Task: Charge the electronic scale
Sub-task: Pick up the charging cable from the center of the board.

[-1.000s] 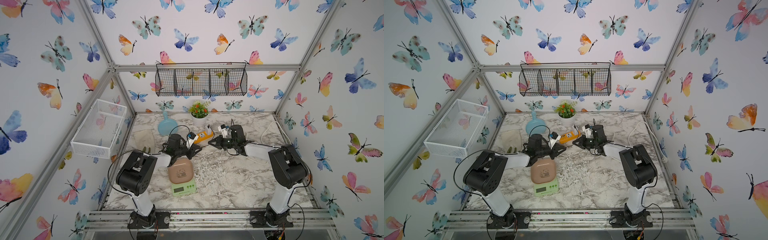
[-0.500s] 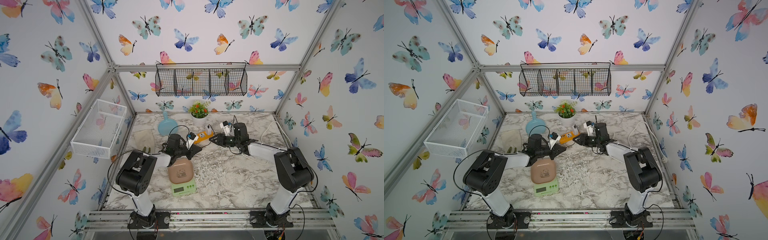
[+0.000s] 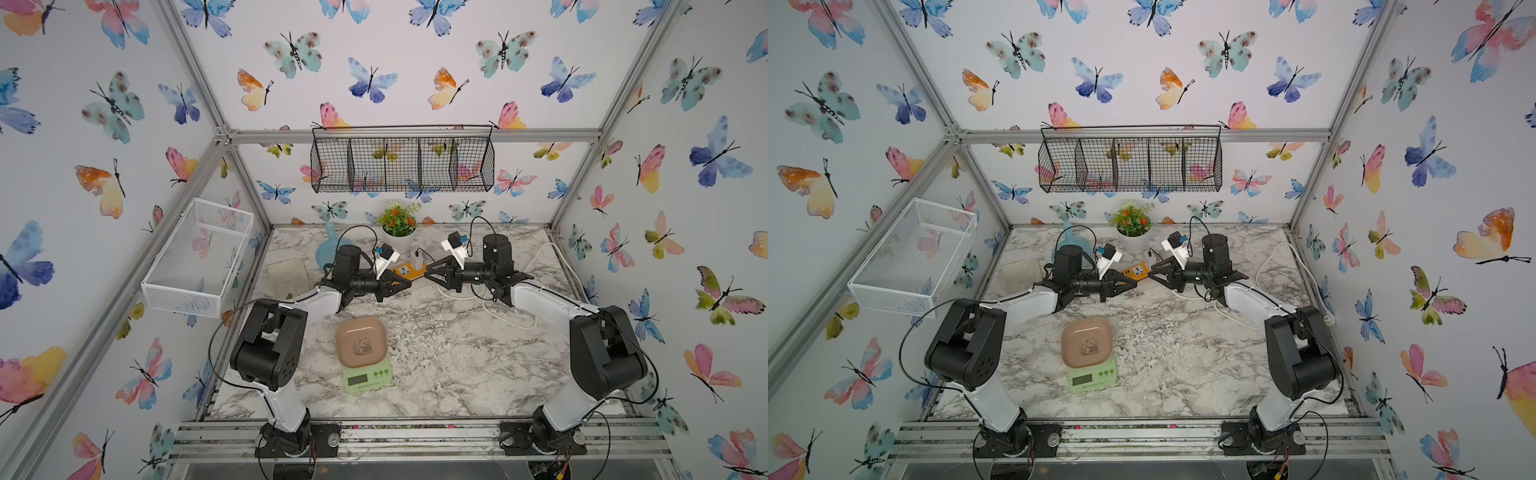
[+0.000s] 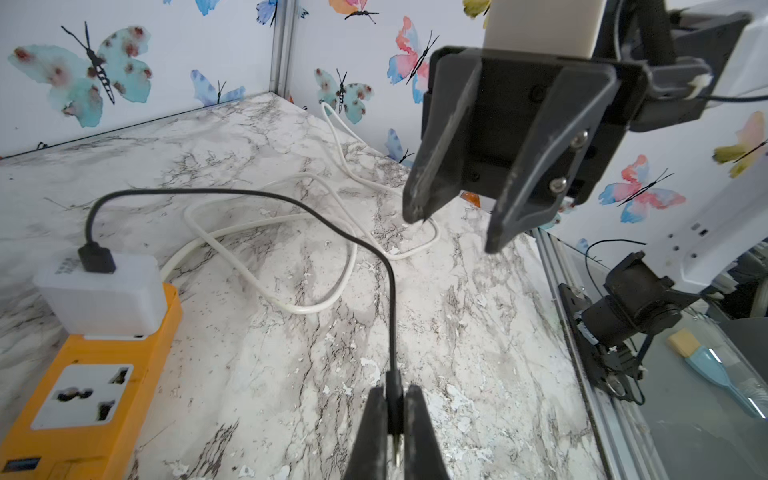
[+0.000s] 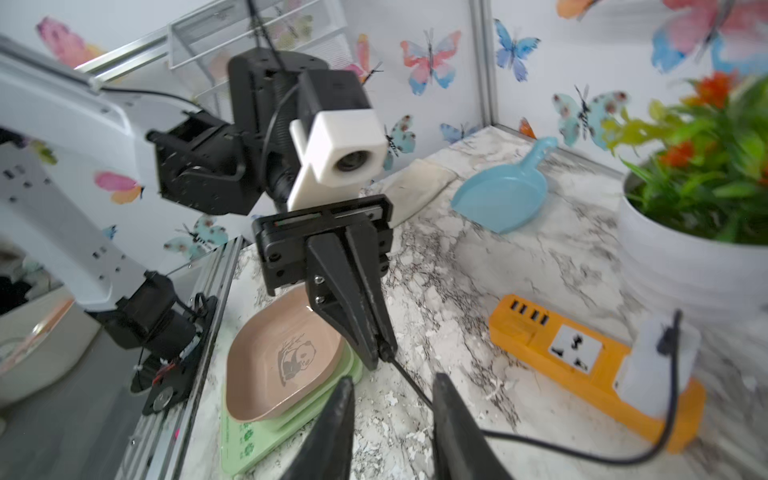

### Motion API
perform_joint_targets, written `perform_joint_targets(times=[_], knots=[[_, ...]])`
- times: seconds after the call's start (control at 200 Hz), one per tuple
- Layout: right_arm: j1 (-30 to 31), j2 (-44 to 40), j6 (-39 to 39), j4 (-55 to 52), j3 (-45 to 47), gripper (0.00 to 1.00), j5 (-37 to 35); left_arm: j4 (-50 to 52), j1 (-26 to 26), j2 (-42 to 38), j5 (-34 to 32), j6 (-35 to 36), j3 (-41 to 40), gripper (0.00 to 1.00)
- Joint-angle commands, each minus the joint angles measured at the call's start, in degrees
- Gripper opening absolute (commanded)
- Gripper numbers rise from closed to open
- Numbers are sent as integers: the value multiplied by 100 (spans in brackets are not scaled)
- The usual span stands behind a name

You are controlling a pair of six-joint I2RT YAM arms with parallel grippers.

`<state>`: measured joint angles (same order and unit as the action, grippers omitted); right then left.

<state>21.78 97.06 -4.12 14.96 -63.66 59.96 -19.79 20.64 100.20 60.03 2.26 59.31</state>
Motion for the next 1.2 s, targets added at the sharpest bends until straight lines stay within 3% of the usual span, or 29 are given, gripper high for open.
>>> perform_joint_targets(times=[0.0,0.19,0.5,0.726,1.191], knots=[[-33,384,-1079,-475,-513,38,895,606,-46,126,611,39,295,1],[-31,1009,-2278,-1862,-1475,40,1509,1067,-43,234,781,280,688,1],[-31,1819,-4293,-4871,-3000,39,1396,1245,-38,349,810,316,1059,1],[-24,2319,-4955,-6175,-3726,36,1388,1261,2,394,745,333,1186,0],[-20,2266,-4969,-6306,-3800,32,1703,1451,97,432,633,451,1284,0]])
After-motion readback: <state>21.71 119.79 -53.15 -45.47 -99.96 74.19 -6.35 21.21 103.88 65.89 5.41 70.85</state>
